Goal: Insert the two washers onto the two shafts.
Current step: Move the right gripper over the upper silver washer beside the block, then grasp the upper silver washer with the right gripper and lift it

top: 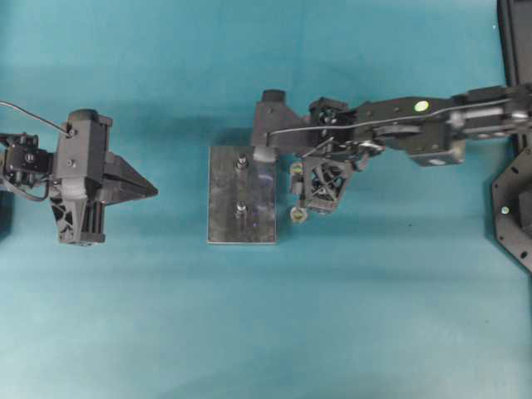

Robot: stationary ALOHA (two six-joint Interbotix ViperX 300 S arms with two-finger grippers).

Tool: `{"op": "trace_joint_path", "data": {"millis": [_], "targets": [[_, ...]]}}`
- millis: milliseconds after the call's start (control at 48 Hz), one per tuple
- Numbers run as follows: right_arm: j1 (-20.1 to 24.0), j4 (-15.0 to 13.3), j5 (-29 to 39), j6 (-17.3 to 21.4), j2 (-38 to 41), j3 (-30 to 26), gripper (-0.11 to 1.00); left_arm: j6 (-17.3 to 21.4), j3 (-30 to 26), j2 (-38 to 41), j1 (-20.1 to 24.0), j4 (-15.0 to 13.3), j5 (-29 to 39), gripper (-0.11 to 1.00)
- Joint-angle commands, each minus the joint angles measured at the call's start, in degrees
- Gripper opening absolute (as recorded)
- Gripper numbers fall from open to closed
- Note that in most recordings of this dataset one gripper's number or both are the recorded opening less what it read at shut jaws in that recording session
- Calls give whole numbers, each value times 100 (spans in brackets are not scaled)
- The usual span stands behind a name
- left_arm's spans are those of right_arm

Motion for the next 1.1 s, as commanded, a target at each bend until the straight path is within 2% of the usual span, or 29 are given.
{"op": "trace_joint_path", "data": {"millis": [0,229,437,750,875,1083], "targets": [[-35,-79,0,-18,-9,-167,74,0,-53,-35,9,18,-26,0],[-62,-193,62,-9,141,-299,72,0,-53,-35,9,18,-26,0],[-70,-185,378,0,167,-299,71,9,-44,-26,9,18,-26,0],[-53,-193,369,26,167,-316,70,0,-18,-26,18,18,-26,0],[-53,-193,369,18,167,-316,64,0,-9,-26,18,18,-26,0],[-9,-176,360,26,167,-334,46,0,-9,-26,18,18,-35,0]]}}
